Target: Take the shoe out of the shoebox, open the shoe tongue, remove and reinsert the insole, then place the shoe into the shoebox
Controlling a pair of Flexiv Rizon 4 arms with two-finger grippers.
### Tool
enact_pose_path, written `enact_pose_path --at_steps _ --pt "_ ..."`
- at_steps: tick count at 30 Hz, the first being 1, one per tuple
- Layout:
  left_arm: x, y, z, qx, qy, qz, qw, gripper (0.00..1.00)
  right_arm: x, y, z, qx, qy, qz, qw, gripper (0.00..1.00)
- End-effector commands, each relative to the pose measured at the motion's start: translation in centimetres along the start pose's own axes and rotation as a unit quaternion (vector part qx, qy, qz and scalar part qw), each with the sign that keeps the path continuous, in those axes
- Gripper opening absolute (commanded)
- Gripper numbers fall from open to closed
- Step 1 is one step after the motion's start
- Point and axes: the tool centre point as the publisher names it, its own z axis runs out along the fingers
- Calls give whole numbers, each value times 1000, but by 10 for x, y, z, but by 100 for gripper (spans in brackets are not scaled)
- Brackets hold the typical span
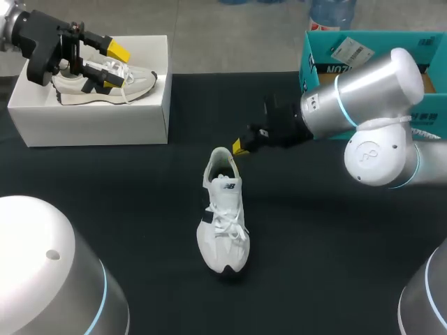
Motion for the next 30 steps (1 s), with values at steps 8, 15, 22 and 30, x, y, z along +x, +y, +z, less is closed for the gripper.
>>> enact_pose_path --at_steps 8,15,22,30 --pt "-1 0 0 1 2 0 1000 100 14 -7 1 34 -213 -8 977 0" --pt "-1 0 0 1 2 0 1000 100 15 -9 3 57 -234 -22 970 0" --pt "-1 0 0 1 2 0 1000 100 18 -9 5 72 -285 -17 956 0" --pt "-1 0 0 1 2 0 1000 100 19 -8 9 87 -311 -8 946 0"
